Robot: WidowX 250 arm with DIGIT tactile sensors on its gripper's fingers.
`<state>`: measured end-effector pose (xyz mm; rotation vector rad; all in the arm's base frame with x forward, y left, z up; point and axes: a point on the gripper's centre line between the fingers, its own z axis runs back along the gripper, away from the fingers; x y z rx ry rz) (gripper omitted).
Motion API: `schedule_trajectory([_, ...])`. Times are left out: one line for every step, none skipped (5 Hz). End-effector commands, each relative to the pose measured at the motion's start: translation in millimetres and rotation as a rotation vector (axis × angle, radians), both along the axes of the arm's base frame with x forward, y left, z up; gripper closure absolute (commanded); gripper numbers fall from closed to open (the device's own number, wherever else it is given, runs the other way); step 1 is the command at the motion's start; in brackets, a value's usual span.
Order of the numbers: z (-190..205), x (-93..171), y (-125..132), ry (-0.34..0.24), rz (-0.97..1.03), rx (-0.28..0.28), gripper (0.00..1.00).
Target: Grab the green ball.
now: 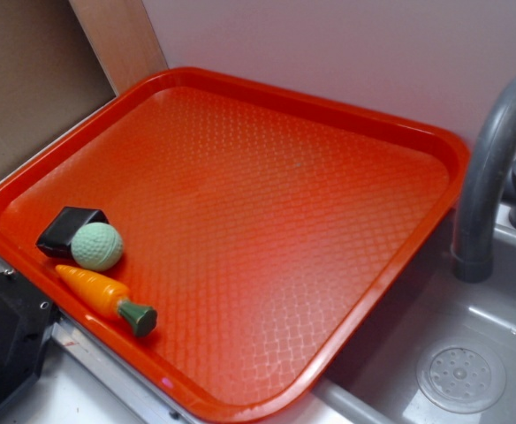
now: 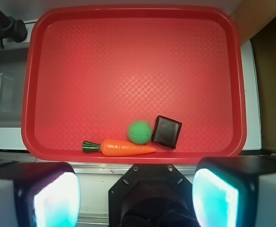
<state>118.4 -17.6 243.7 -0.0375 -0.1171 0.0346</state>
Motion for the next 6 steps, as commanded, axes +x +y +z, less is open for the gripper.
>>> schedule_trajectory([0,0,0,0.0,0.0,0.0,0.0])
schedule_trajectory([-36,12,16,-0.048,0.103,0.09,0.0])
schedule_trajectory([-71,20,17,-0.077,0.351,0.111,0.0])
schedule_trajectory([-106,22,11,-0.052,0.454,0.018,0.0])
schedule_trajectory([-135,23,-2,-0.035,0.553,-0.152,0.0])
schedule_trajectory([-159,25,-9,-0.008,0.556,-0.154,0.0])
